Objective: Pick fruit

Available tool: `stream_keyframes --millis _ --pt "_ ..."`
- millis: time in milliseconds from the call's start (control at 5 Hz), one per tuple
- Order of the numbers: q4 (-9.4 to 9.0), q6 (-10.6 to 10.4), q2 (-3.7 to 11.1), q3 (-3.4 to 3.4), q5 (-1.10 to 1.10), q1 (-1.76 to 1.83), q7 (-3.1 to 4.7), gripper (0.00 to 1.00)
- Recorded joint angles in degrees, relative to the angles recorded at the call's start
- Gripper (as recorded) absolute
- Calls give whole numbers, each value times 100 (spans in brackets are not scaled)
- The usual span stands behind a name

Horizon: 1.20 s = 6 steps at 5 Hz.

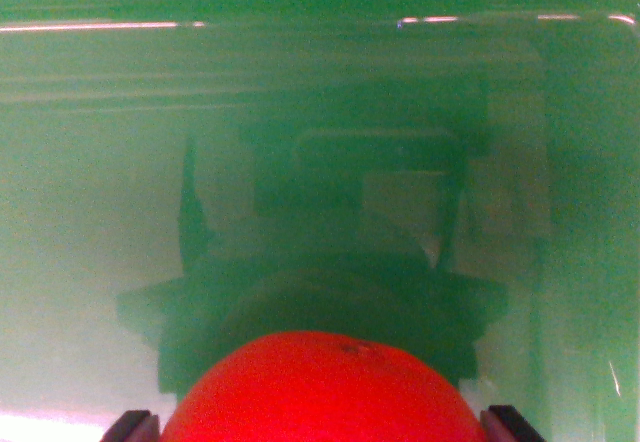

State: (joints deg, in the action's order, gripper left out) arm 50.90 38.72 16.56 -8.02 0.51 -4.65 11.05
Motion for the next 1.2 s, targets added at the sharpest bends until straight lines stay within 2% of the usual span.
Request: stream_keyframes --millis 400,1200 --pt "5 10 -5 0 1 0 0 100" --pt "83 166 -83 -2 11 5 -3 100"
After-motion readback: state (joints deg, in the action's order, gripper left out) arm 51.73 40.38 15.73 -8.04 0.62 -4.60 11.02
